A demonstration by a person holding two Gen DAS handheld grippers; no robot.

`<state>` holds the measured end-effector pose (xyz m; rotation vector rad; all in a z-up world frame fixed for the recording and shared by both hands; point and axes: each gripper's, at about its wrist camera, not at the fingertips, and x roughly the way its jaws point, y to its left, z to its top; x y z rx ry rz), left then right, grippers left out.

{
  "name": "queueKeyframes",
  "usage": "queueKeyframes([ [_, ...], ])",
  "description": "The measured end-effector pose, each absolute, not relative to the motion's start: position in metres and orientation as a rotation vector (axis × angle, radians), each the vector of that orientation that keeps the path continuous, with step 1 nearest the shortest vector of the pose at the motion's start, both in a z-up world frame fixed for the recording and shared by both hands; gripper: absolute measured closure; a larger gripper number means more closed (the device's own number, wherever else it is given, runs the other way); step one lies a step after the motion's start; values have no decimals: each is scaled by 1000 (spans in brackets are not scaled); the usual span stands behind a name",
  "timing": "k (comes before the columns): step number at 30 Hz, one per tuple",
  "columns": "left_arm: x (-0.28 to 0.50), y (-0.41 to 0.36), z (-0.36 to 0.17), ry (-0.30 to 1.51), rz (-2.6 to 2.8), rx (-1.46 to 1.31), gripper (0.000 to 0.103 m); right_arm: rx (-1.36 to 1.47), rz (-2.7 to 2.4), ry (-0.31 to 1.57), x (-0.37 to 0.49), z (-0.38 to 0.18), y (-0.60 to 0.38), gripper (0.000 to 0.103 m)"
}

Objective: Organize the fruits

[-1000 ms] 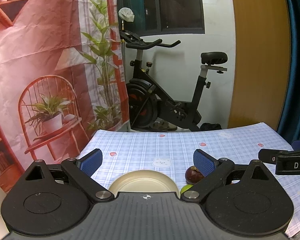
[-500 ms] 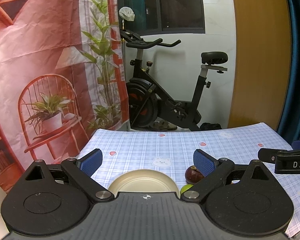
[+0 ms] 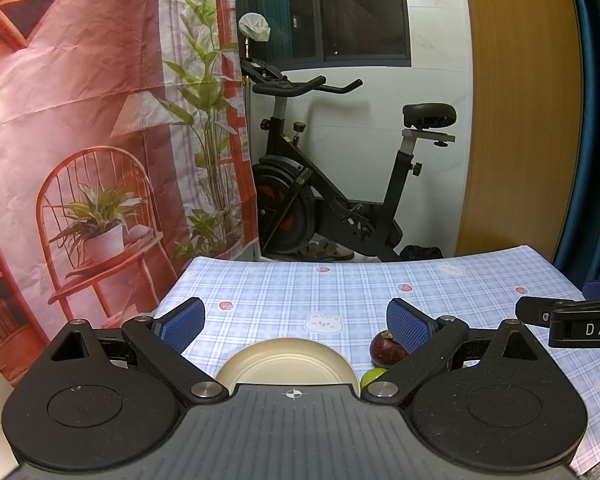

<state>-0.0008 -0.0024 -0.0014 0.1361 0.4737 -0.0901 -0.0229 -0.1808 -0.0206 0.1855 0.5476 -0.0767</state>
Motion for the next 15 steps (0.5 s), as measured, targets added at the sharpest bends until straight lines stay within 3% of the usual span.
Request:
queueKeyframes([
  [15,-1,-2,-2,471,-89,135,4,184,-76,547,-22,-21,-180,0],
])
